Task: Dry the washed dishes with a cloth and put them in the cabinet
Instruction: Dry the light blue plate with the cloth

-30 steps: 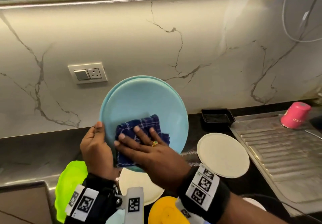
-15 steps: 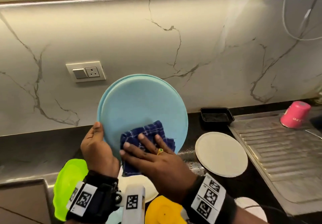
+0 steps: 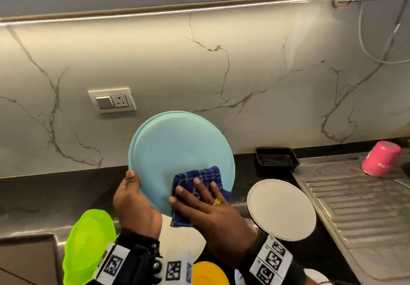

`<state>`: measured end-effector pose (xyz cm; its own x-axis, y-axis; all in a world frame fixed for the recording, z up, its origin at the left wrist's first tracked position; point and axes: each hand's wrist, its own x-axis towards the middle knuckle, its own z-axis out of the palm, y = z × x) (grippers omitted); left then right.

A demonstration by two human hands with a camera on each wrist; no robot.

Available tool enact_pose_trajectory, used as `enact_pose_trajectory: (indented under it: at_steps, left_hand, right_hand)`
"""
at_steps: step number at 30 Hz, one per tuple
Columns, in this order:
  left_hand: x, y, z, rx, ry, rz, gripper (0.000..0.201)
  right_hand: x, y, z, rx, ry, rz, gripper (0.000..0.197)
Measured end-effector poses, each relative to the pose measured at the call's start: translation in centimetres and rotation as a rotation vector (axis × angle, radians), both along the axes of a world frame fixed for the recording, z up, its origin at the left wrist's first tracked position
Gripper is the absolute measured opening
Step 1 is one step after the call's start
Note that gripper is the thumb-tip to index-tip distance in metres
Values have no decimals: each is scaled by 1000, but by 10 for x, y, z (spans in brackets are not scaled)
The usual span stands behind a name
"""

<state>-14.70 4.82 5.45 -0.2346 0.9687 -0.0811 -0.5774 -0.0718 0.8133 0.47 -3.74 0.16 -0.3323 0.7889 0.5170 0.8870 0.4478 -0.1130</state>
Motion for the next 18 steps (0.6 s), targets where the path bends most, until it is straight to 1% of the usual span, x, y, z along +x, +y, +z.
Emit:
enact_pose_trajectory:
  at_steps: [2,3,6,8,9,11,12,13,14,15,16,18]
  left_hand:
    - [-4,1,-4,-14,-15,-34,34]
    - [-6,2,-6,-3,-2,-49,35]
    - [-11,-3,-7,45,93,-73,35]
    - [-12,-11,-4,120,197,-64,33]
    - [-12,-18,0,188,279,-42,33]
    - [-17,-27,5,372,523,15,31]
    - [-21,-29,6,471,669,25,29]
    - [-25,-31,7,564,836,23,25]
    - [-30,-32,9,664,1015,13,23]
    - [-34,-33,13,773,1167,-18,25]
    - [-38,-34,16,904,1272,-55,31]
    - [-50,-32,17,1172,1400,-133,44]
  right_hand:
    - [14,2,4,-9,8,-33,71]
    - [24,7,5,-44,67,-45,69]
    - [61,34,6,-225,433,-90,68]
    - [82,47,6,-263,714,-176,69]
    - [88,50,8,-257,888,-205,64]
    - [89,48,17,-295,1322,-199,48]
    - [86,45,20,-357,1531,-176,40]
    - [82,39,22,-432,1693,-165,33]
    - [78,33,25,-508,1808,-155,29]
    - [74,26,26,-573,1909,-145,29]
    - [72,20,26,-631,2002,-125,33]
    - [65,11,26,-730,2159,-64,53]
